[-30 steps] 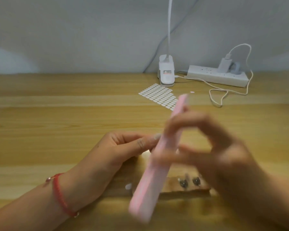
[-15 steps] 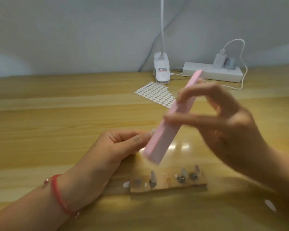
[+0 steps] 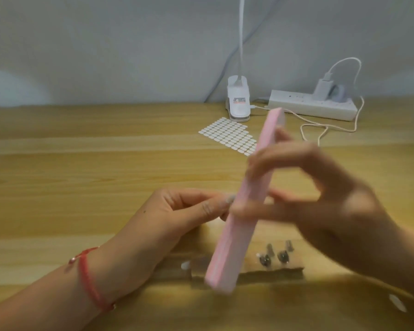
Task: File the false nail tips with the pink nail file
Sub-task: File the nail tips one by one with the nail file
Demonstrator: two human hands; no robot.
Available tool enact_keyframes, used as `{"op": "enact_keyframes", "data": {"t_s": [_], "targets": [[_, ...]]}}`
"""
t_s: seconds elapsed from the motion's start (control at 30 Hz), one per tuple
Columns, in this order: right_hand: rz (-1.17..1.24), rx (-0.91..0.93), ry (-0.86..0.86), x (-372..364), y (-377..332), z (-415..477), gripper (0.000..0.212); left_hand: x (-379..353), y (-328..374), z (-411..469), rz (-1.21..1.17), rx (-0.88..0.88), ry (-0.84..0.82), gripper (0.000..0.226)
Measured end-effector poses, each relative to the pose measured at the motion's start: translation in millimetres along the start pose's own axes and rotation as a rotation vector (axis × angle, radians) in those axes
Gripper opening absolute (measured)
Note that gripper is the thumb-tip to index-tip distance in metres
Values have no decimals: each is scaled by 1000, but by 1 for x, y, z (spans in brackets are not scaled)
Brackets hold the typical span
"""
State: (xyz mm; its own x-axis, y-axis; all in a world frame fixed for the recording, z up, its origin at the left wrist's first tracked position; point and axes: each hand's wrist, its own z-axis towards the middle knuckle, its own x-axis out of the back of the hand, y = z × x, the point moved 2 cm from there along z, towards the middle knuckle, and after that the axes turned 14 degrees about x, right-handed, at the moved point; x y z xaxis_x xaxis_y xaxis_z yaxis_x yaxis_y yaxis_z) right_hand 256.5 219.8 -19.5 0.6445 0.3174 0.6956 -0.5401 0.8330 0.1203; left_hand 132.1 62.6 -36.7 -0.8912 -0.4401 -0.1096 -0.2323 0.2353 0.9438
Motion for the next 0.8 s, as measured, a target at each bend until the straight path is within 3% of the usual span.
{"op": "enact_keyframes", "data": {"t_s": [0.07, 0.2, 0.3, 0.4, 0.47, 0.57, 0.6, 0.73, 0.8], "targets": [[-57, 28, -47, 1, 3, 0, 37, 0, -1, 0, -30, 5, -11, 33], [-47, -134, 43, 9, 12, 3, 35, 1, -1, 1, -48, -8, -14, 31], [15, 72, -42, -9, -19, 2, 27, -1, 1, 0, -37, -22, -38, 35], [-82, -99, 16, 9, 11, 5, 42, 0, 1, 0, -41, -17, 19, 25], [-60, -157, 26, 11, 12, 6, 37, 0, 1, 0, -46, -13, 28, 27], [73, 51, -96, -7, -26, 3, 27, -3, 3, -3, -54, -7, -14, 29], [56, 58, -104, -4, -23, 5, 30, -4, 3, -3, -51, -11, -13, 25], [-11, -219, -3, 12, 10, 10, 54, -9, 3, -4, -36, -63, 41, 27], [45, -98, -66, -1, -15, 7, 45, -11, 2, -4, -19, -84, 54, 31]]}}
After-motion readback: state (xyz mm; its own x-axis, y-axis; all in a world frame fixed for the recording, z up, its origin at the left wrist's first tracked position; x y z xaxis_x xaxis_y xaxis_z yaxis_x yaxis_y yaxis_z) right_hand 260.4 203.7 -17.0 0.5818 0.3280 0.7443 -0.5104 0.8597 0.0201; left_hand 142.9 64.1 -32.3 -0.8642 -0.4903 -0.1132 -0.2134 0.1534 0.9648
